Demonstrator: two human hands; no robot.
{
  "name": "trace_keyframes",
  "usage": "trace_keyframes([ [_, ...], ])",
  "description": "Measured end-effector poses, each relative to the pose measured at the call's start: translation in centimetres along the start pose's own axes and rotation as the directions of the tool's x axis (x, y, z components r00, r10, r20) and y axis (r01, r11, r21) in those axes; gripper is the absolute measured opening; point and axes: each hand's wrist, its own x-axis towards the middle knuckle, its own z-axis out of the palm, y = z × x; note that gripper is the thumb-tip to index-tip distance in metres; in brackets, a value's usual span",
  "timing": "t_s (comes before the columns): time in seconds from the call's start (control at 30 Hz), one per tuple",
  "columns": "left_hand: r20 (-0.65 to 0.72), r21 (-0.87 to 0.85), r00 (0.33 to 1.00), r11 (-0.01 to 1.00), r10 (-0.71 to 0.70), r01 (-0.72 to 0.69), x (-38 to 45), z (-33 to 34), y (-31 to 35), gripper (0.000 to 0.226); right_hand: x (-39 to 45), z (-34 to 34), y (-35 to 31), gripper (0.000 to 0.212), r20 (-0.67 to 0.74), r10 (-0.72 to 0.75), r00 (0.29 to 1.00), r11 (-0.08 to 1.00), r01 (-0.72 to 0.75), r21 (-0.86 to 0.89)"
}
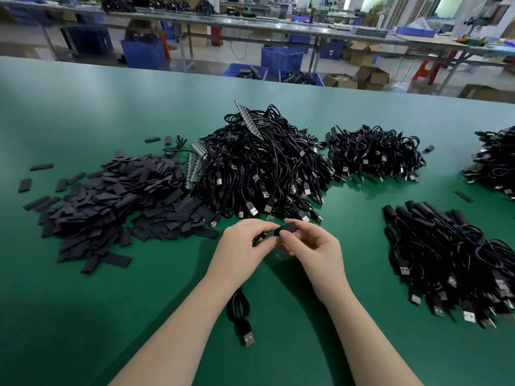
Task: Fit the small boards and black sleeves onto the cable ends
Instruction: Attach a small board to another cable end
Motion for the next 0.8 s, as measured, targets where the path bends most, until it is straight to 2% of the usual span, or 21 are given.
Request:
trace_keyframes([
  [0.1,-0.013,-0.034,1.0,0.999,0.007,-0.007,0.14,0.02,0.0,0.021,-0.04,-0.17,-0.08,0.026,0.007,0.01,1.0,1.0,-0.01,0.006],
  [0.43,0.016,-0.103,1.0,0.995,-0.001,0.002,0.03,0.19,0.13,0.011,-0.22,-0.24,-0.03,0.021,-0.096,-0.024,0.995,0.998,0.019,-0.055],
  [0.6,0.04,-0.092,0.999,0.995,-0.03,0.034,-0.04,0.11,0.01,0.012,-0.29,-0.02,-0.07,0.024,-0.069,-0.046,0.997,0.996,0.041,-0.08],
  [0.67,0.077,-0.129,0.995,0.989,-0.063,0.072,-0.04,-0.07,0.06,0.018,-0.23,-0.02,-0.06,0.021,-0.089,-0.044,0.995,0.996,0.036,-0.085],
  [0.8,0.076,-0.169,0.988,0.975,-0.131,0.142,0.08,-0.42,0.32,0.047,-0.04,-0.24,0.0,0.021,-0.174,0.007,0.985,1.0,-0.004,0.013],
])
